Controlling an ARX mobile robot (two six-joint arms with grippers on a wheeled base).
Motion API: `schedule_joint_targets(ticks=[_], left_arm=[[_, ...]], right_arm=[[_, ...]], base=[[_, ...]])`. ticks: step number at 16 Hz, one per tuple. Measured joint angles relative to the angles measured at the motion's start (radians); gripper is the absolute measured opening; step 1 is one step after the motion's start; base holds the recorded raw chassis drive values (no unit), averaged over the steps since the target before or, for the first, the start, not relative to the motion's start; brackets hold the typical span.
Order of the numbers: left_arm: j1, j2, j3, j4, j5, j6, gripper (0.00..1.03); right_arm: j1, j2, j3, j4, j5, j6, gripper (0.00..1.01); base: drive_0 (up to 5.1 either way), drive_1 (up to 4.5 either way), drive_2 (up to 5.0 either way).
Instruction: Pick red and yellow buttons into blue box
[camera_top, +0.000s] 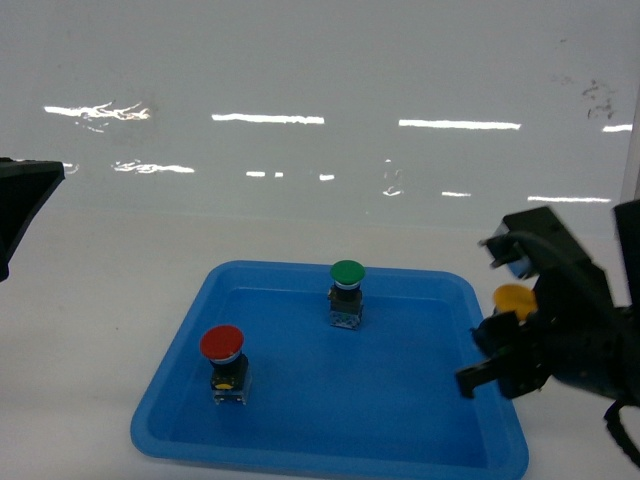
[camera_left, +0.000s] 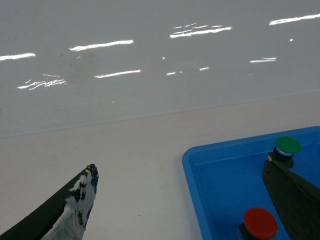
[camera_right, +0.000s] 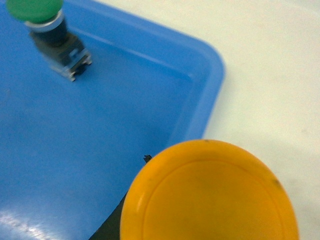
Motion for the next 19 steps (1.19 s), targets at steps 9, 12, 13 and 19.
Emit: schedule_joint_targets(ticks=[9, 12, 13, 19], left_arm=[[0.000, 0.000, 0.000, 0.000, 0.000, 0.000, 0.98], [0.000, 0.000, 0.000, 0.000, 0.000, 0.000, 0.98], [0.000, 0.000, 0.000, 0.000, 0.000, 0.000, 0.98], [0.000, 0.000, 0.000, 0.000, 0.000, 0.000, 0.98]], right_arm=[[-0.077, -0.168, -0.060, -0.085, -0.024, -0.097, 0.27], [0.045, -0.240, -0.113, -0.081, -0.004, -0.060, 0.27], [0.062, -0.275, -0.137, -0.087, 0.013, -0.048, 0.27], [0.036, -0.476, -0.220, -0.159, 0.077, -0.029, 0.27]], base=[[0.0, 0.00, 0.0], [0.0, 0.00, 0.0], [0.0, 0.00, 0.0], [0.0, 0.00, 0.0]])
